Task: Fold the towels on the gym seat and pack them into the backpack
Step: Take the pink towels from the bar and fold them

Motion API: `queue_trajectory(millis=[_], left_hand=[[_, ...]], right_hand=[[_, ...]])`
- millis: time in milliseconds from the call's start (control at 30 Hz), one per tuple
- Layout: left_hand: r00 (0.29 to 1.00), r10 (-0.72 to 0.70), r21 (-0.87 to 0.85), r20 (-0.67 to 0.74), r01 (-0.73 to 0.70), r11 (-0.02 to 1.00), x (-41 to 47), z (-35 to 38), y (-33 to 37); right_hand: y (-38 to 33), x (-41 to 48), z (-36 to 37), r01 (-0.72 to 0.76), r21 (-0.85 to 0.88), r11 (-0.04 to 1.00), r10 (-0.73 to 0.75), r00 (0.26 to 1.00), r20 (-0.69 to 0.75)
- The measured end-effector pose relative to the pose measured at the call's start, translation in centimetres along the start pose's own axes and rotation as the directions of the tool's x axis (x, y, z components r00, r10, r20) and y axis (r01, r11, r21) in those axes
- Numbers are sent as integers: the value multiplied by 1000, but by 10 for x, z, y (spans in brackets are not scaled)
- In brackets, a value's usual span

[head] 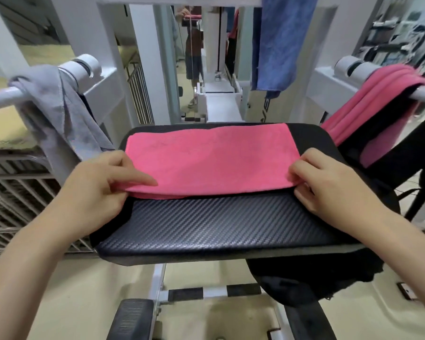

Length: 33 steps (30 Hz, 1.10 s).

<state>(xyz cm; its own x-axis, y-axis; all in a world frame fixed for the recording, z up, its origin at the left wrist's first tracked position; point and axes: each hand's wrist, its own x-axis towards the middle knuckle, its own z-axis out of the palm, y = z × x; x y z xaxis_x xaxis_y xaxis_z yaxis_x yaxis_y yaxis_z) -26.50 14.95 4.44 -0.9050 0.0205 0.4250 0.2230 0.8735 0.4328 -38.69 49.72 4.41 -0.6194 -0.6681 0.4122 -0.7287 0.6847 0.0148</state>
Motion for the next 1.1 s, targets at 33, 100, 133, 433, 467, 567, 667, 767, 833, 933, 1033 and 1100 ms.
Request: queue_trajectory(millis=[33,100,133,433,467,567,667,767,833,933,1033,1100], left_hand=[[999,14,35,35,-15,999,-2,1,1],[986,-15,72,165,3,997,-4,-5,5],[966,-31,74,255,12,997,-5,-11,6],[923,-384,194,4,376,906,84,1,0],[888,-456,135,61,445,885,90,4,-5],[850,-521,-15,76,523,852,89,4,-14],[865,-501,-164,19,497,852,81,1,-25],[828,-559,-415,-43,494,764,75,3,-33],[808,-576,-458,-123,469,755,75,7,-35],[860,-487,-299,-156,428,853,72,9,-31],[914,-382,-272,139,406,872,64,-7,-24],[887,-308,-349,344,425,835,51,-25,-25]], right_hand=[[0,0,-1,-34,-1,999,33,998,58],[-1,3,-5,-51,-45,998,59,978,202],[-2,5,-11,-46,-56,997,60,959,276],[23,109,-6,-468,310,828,376,872,315],[30,117,1,-498,290,817,376,842,388],[45,125,1,-496,303,813,327,821,467],[54,124,-8,-489,423,763,231,817,529],[55,123,-5,-565,572,595,213,797,565],[55,131,3,-597,563,572,311,792,525],[51,154,21,-555,373,743,472,831,295],[39,167,35,-493,229,840,477,870,122],[34,166,25,-518,340,785,449,853,265]])
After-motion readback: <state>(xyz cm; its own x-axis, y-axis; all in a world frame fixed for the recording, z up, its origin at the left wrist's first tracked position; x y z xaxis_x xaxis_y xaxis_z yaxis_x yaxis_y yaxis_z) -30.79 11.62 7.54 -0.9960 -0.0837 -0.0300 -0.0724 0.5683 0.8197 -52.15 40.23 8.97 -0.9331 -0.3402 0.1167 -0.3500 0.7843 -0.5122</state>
